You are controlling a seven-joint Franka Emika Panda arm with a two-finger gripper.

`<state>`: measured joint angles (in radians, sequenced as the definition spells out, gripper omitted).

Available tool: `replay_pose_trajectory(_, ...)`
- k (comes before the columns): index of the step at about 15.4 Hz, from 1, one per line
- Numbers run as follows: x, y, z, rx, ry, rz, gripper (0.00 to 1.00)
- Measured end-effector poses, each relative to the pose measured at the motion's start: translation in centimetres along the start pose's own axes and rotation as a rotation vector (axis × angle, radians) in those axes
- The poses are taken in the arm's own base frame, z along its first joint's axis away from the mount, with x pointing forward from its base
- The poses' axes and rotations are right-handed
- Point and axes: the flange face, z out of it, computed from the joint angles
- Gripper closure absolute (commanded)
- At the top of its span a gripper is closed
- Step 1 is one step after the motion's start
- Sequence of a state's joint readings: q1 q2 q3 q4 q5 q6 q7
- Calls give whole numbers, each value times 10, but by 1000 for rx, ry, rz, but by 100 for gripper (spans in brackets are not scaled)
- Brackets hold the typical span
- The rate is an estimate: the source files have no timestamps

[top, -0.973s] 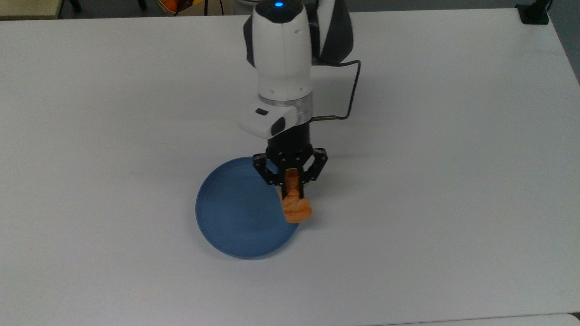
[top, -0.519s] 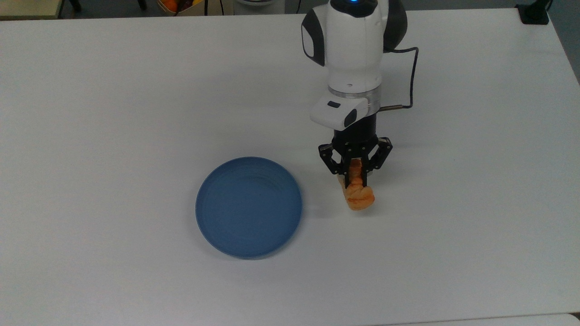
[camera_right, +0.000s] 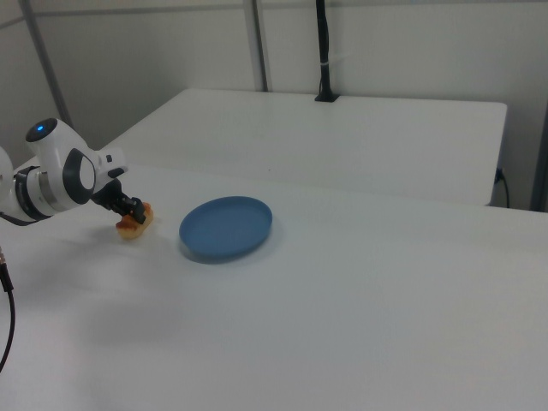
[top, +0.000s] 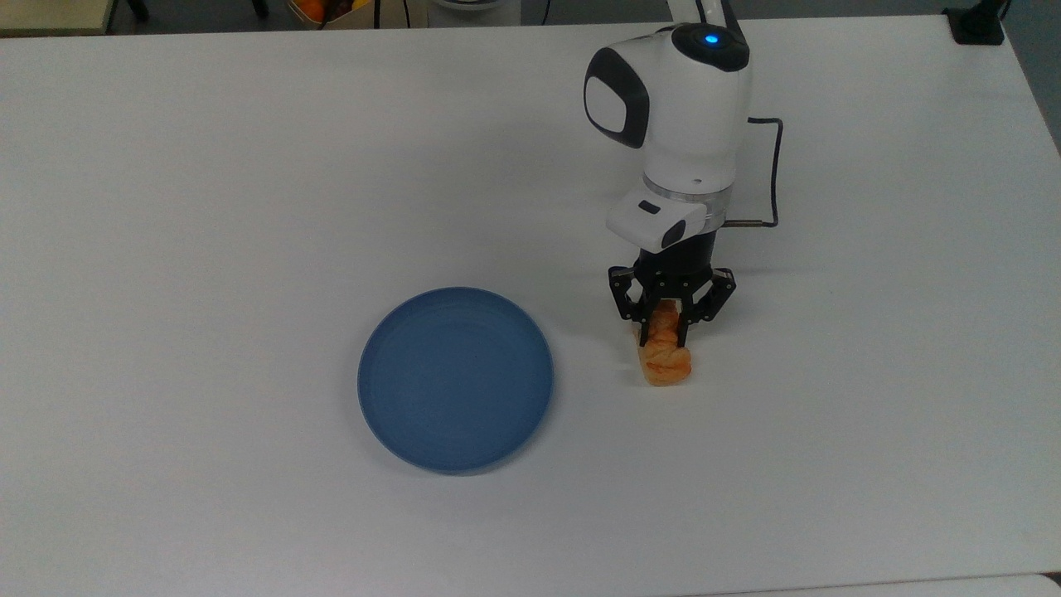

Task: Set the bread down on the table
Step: 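Lower the bread roll onto the table and open the gripper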

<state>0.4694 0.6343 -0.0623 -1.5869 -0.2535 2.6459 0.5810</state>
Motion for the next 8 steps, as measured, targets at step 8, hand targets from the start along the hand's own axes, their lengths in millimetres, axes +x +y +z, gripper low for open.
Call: replay_pose_trajectory(8, 14, 7, -31, -45, -35, 5, 0)
